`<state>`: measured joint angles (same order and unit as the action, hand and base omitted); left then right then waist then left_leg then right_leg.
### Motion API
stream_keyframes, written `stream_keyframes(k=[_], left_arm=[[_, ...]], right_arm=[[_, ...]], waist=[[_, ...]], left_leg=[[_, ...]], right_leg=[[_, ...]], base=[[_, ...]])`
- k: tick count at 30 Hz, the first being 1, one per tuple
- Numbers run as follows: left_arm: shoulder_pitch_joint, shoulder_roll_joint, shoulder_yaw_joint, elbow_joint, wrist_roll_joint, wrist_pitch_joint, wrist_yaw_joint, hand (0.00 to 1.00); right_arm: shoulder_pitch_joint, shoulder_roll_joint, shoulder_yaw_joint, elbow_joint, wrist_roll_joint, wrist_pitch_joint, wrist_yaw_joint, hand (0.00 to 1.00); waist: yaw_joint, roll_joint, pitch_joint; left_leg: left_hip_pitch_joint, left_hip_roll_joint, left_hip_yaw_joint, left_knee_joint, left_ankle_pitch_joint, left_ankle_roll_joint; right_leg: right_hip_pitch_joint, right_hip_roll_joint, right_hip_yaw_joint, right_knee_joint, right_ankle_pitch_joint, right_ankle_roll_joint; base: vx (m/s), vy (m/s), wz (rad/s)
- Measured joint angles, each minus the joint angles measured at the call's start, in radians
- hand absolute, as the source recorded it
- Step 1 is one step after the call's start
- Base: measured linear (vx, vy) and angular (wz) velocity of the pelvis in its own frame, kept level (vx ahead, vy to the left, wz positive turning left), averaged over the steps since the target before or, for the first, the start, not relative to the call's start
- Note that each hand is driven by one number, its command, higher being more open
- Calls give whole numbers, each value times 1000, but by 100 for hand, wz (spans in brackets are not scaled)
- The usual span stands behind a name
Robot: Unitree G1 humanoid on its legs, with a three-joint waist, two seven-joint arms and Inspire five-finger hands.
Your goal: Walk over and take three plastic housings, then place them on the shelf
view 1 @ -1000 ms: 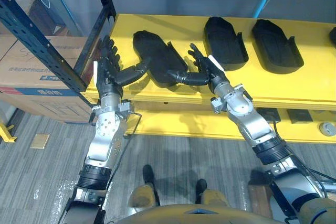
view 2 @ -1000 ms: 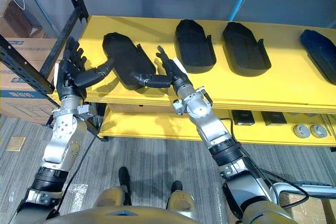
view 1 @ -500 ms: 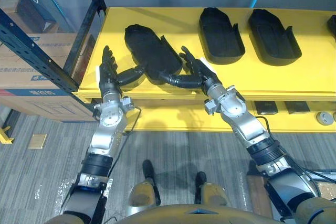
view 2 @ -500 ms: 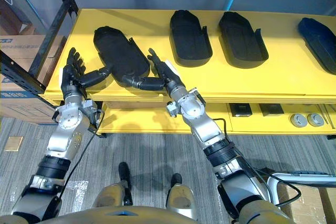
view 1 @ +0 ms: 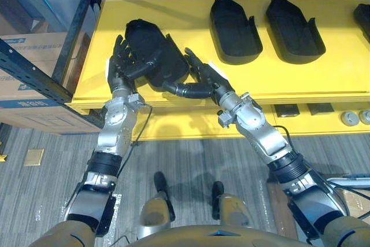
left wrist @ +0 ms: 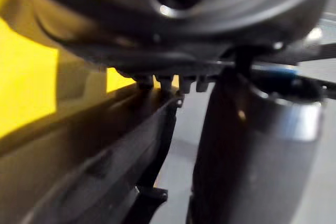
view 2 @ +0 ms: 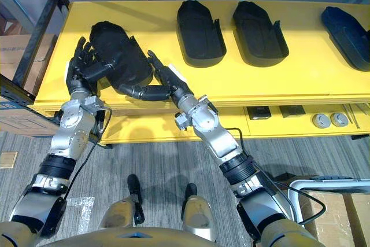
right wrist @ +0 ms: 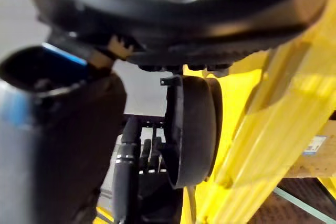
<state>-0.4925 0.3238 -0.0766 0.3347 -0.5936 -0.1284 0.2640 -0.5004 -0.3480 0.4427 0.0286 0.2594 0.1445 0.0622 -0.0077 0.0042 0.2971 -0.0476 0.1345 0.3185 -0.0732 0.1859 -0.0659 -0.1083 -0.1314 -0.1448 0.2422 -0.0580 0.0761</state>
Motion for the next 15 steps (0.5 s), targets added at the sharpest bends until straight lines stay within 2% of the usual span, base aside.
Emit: stream_keyframes(k=[4,8,15], left_arm=[[-24,33,4,40,-68,0,-61,100],[-30,54,8,61,-70,1,-67,100],[-87,72,16,118,-82,3,-46,100]], right_arm=[[-3,5,13,-4,2,0,10,100],[-24,4,42,-4,2,0,10,100],[-37,1,70,-40,26,0,1,100]], waist=[[-7,0,0],[-21,1,1],[-18,18,12]], left_leg=[[0,1,14,0,-2,-1],[0,3,18,0,-3,-3],[-19,15,24,24,-8,-8]], right_leg=[[-11,0,11,8,-1,0],[-17,-2,13,20,-7,0],[-49,-4,13,65,-26,-9]], base=[[5,-3,-9],[3,-2,-1],[7,-18,-2]])
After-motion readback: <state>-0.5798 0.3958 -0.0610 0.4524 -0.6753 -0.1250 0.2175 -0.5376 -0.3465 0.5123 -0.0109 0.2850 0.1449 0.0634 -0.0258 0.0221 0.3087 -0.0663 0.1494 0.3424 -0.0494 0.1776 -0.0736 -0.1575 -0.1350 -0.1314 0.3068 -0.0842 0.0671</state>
